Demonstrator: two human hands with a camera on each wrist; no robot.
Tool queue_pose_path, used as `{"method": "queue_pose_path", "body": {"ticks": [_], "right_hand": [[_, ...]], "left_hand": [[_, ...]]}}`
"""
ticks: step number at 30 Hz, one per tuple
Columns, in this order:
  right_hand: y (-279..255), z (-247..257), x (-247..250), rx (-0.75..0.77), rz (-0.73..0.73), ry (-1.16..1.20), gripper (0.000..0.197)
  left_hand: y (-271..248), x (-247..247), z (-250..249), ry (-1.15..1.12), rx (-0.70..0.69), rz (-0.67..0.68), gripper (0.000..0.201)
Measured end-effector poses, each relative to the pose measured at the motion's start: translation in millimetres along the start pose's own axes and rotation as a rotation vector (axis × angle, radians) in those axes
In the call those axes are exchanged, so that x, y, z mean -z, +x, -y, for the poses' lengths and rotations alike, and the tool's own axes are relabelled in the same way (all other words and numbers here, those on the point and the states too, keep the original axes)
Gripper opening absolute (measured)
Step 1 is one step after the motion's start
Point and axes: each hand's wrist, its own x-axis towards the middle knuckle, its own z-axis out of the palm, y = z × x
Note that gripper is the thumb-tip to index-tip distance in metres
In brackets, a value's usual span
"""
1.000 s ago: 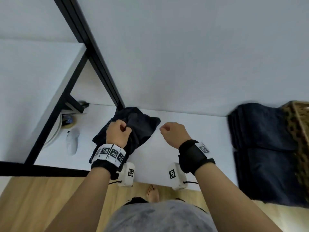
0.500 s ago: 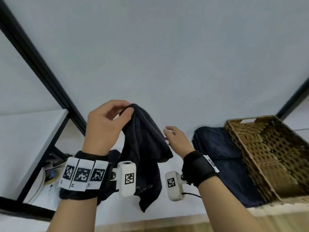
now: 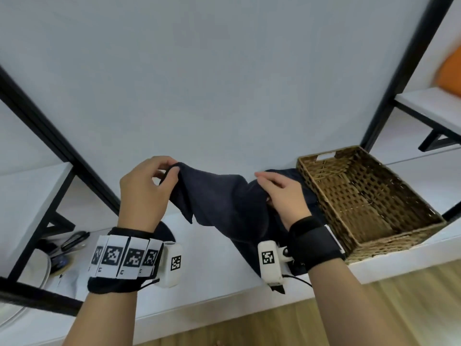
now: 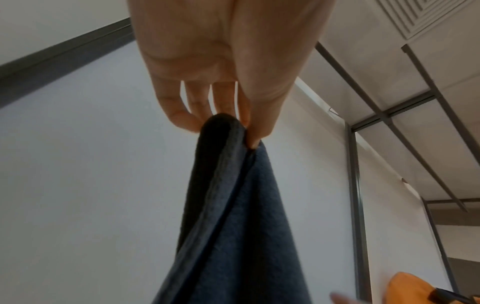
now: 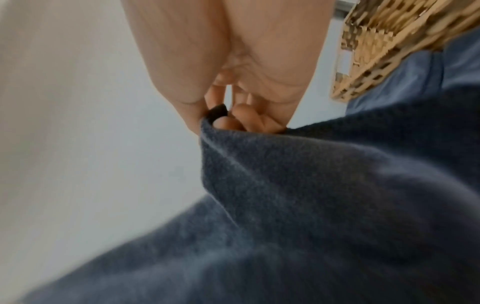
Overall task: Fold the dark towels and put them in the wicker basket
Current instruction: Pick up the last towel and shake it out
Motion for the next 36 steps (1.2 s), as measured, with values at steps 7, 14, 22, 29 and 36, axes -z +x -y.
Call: {"method": "queue_pose_path", "body": {"ticks": [7,14,22,29,36], "right_hand": [[-9,35,17,0.110,-0.126,0.138,0.013],[-17,21,1,0.072,-0.028,0.138,0.043],[-17,-4,-4,-0.079,0.026,0.239,0.058],[-4,11,-5,0.139,-0.157,0.000,0.033],[8,95,-17,0.383,-0.283,-0.046,0.021]], "left_hand": [[-19,4,35,0.069,0.186,-0.061,0.004],[-39,3,68,-0.486,0.724,-0.073,0.015],[-53,7,89,-0.752,0.654,-0.076,0.027],[-42,11,82,-0.390,0.384,-0.199,0.028],[7,42,38,-0.270,0.024,-0.283,0.022]]}}
